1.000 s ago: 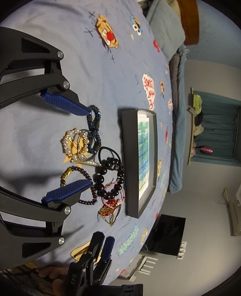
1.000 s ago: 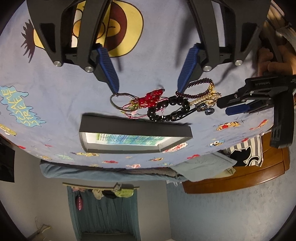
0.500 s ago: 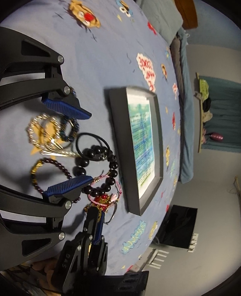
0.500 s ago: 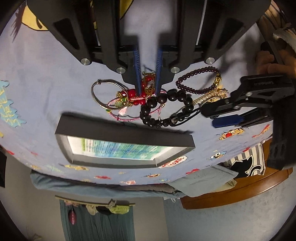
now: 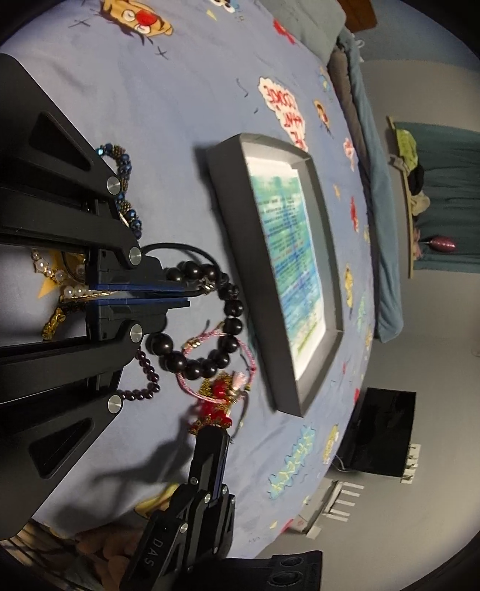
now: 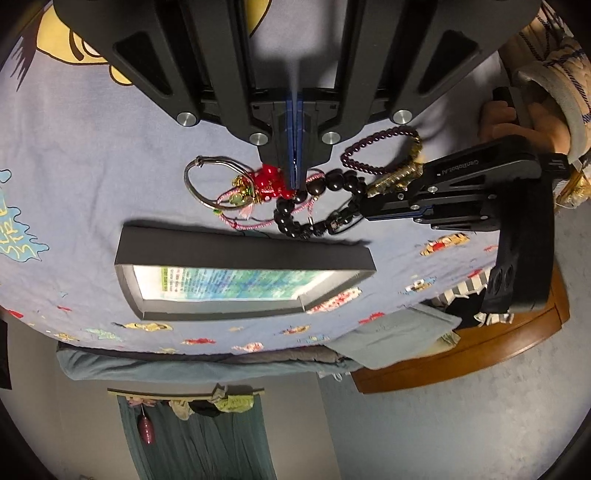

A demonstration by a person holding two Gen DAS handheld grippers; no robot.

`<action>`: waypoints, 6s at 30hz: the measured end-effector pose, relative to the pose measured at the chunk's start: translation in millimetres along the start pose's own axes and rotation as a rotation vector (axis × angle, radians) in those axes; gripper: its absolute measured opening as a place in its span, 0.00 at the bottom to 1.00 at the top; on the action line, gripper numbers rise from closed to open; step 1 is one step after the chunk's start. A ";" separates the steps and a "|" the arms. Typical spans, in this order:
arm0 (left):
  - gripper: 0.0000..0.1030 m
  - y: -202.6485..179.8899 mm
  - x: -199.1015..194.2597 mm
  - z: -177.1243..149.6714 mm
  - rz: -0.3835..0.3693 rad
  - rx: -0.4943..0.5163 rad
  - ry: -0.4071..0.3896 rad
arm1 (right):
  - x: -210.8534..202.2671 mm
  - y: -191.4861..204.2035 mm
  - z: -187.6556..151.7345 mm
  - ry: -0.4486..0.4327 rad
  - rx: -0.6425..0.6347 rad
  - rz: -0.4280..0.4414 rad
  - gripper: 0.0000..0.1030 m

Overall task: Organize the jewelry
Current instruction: 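Release the red pendant into the grey box with right tool while left drops hair tie, then grasp the black bead bracelet with left tool while right tool grasps the silver bangle, then drop the silver bangle into the grey box with right tool while left drops bead bracelet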

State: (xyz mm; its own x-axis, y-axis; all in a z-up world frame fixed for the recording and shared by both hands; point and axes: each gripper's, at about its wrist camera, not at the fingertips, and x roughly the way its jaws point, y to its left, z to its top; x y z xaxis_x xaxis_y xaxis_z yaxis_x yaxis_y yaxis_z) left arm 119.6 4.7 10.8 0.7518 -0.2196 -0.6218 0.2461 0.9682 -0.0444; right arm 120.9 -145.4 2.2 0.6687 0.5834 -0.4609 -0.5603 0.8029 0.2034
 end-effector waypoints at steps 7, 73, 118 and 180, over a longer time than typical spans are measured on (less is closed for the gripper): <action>0.03 4.6 -20.6 20.9 -0.032 -0.007 -0.064 | -19.9 2.0 20.7 -0.061 -0.014 0.016 0.01; 0.49 52.7 25.9 44.4 -0.005 -0.118 0.001 | 10.2 -75.5 60.8 -0.022 0.069 -0.196 0.55; 0.14 18.8 35.1 37.0 -0.165 -0.037 0.067 | 15.3 -43.6 20.5 0.142 0.005 -0.083 0.45; 0.14 54.9 90.6 126.0 -0.076 -0.082 -0.010 | 118.6 -103.7 109.2 0.218 0.074 -0.180 0.45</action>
State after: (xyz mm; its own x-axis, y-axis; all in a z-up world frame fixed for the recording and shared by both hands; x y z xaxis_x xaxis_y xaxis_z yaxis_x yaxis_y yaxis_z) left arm 278.3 23.0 50.6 0.7391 -0.2933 -0.6063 0.2519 0.9553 -0.1551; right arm 311.6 -146.2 20.8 0.6288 0.3976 -0.6682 -0.3998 0.9024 0.1608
